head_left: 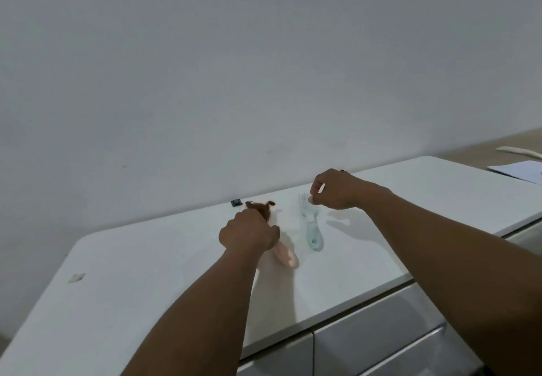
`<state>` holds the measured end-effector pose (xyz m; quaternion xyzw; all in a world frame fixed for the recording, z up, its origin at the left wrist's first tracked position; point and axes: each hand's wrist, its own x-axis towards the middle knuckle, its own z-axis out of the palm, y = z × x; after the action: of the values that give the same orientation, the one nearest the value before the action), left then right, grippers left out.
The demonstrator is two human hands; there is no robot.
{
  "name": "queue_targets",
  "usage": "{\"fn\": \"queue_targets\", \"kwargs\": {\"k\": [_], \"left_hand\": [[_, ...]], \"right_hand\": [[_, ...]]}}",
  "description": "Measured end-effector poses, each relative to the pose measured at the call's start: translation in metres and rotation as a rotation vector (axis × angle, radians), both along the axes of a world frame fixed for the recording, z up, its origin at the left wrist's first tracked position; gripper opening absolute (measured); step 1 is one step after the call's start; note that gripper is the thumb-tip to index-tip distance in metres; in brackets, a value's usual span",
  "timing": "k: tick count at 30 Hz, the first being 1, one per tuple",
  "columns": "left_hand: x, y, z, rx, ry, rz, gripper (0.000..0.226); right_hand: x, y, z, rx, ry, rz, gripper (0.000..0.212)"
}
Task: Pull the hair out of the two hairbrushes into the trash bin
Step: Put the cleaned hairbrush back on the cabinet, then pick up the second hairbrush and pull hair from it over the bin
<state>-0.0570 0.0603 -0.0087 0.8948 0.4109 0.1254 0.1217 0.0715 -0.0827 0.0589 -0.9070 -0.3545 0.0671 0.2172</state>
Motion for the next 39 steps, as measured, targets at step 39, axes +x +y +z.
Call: {"fn": "queue_targets", "kwargs": {"k": [39], "left_hand": [[0.019,-0.238,0.043,0.055,-0.584,-0.748,0.028]], "right_hand": [[-0.051,-0.250,0.060,0.707,0.230,-0.391,0.062]]}}
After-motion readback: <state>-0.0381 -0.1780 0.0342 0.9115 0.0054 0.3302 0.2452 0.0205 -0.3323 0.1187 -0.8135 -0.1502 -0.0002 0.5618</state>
